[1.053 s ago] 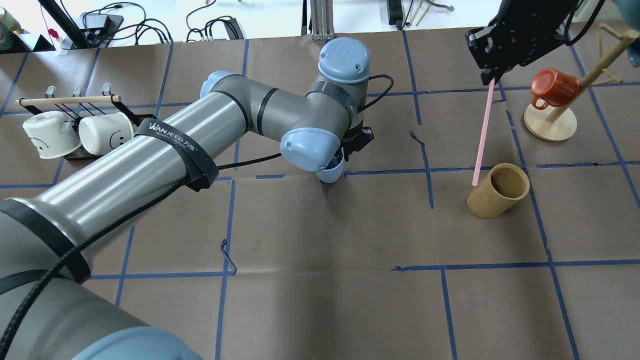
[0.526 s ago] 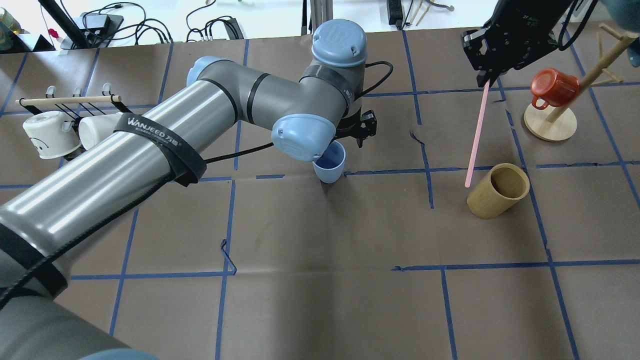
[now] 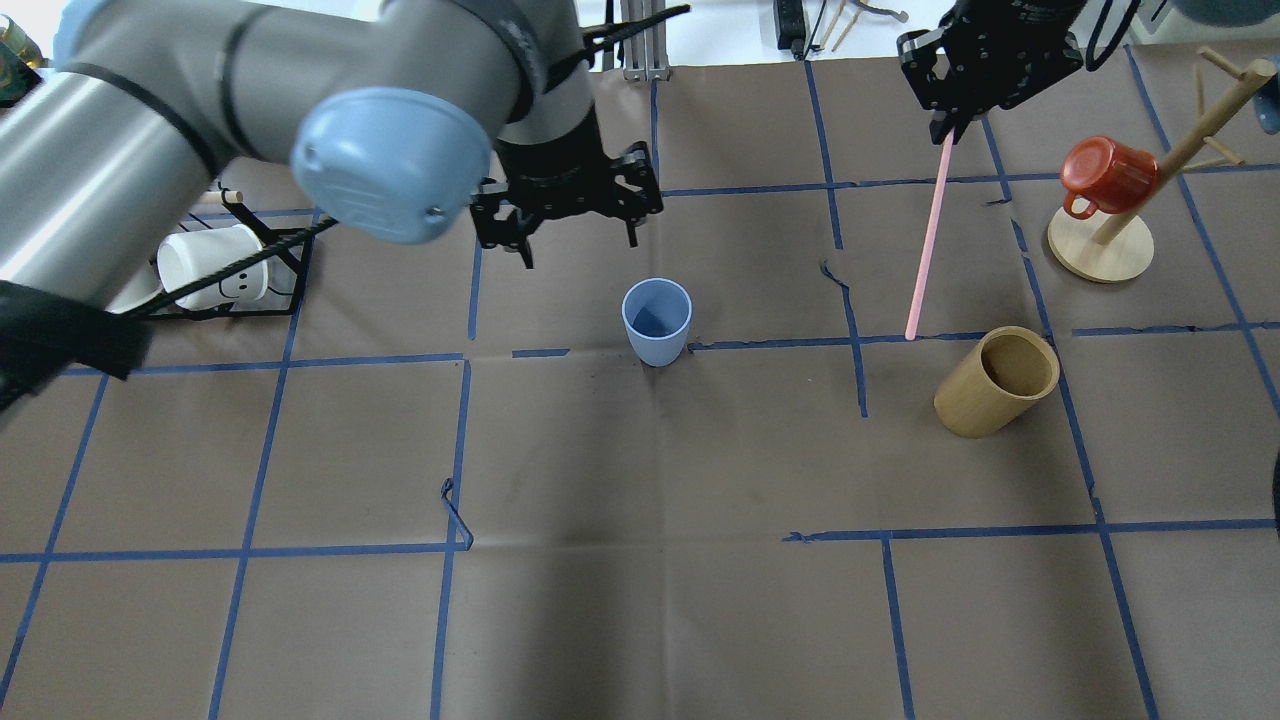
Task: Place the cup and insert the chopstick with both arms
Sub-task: 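Release cup and raise left gripper while right carries chopstick toward it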
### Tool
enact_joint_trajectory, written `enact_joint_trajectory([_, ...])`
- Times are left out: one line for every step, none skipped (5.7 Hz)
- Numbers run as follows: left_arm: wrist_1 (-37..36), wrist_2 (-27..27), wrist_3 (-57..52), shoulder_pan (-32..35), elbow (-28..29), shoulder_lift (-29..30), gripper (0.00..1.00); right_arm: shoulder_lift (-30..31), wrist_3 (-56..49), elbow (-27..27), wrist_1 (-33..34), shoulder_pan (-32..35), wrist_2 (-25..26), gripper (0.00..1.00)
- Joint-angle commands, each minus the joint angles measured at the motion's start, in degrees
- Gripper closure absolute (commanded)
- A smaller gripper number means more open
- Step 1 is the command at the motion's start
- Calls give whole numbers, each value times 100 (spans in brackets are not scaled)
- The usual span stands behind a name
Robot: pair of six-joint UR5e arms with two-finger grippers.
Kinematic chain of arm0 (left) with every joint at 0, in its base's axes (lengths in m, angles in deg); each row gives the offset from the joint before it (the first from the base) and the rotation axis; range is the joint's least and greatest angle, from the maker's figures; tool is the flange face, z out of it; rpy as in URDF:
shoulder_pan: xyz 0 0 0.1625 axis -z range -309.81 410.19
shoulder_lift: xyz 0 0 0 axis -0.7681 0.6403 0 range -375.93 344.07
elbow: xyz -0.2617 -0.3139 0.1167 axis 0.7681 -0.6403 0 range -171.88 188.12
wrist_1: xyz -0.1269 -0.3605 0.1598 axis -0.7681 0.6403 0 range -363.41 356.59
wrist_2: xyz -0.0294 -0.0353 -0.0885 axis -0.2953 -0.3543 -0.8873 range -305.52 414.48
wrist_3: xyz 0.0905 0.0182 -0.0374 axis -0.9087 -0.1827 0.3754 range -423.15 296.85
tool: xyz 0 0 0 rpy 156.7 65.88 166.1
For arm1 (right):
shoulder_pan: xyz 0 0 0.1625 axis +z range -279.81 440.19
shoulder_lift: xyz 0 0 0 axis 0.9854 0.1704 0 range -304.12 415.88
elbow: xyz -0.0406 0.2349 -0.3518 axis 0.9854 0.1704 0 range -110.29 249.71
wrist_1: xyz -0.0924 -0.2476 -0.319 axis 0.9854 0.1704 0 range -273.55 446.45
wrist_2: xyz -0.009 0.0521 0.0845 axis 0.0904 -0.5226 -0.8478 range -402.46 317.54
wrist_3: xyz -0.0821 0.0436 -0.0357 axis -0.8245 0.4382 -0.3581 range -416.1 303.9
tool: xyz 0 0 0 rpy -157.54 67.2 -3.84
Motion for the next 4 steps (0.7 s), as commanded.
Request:
enact_joint_trajectory([850,135,-1559,-849,-231,-903,1,-960,1059,1181,6,789,50,91])
enact_joint_trajectory([879,137,-1750,-1166,-537,-1141,1,-1488,1641,1692,40,1159,50,91])
enact_joint_trajectory([845,154,-1760,-1239,-793,-1335,1,-1824,2142,1889,267,1537,50,91])
enact_joint_trajectory([844,154,-1760,-1274,-813,-1372,1,-1940,2382,1873,391,1706,58,91])
